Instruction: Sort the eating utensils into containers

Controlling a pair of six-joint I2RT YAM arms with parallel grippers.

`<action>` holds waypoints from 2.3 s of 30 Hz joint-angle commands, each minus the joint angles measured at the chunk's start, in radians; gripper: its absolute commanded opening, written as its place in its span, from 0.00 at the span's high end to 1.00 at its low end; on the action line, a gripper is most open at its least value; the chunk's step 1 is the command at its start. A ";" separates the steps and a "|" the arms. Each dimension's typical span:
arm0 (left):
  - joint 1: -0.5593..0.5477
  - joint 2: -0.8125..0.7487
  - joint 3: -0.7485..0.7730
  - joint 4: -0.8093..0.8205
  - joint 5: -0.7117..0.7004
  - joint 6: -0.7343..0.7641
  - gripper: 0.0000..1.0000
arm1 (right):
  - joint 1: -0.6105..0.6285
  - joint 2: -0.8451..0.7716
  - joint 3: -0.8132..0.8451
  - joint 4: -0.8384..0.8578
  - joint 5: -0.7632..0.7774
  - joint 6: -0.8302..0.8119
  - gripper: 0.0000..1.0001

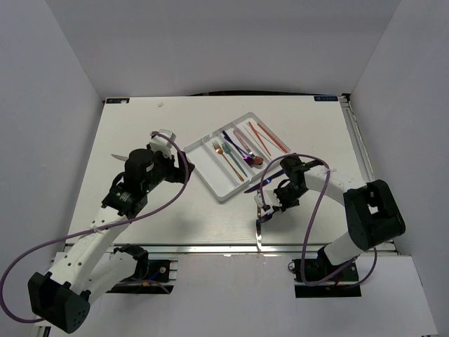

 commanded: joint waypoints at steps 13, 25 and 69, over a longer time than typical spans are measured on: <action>0.001 -0.038 -0.004 0.003 -0.045 0.009 0.15 | 0.010 -0.162 0.003 -0.136 -0.057 -0.032 0.94; 0.001 -0.059 -0.008 0.008 -0.109 0.005 0.15 | 0.100 -0.081 0.299 0.163 -0.202 0.781 1.00; 0.157 0.085 -0.025 0.062 0.039 -0.204 0.17 | 0.194 0.026 0.502 0.489 -0.078 1.213 0.33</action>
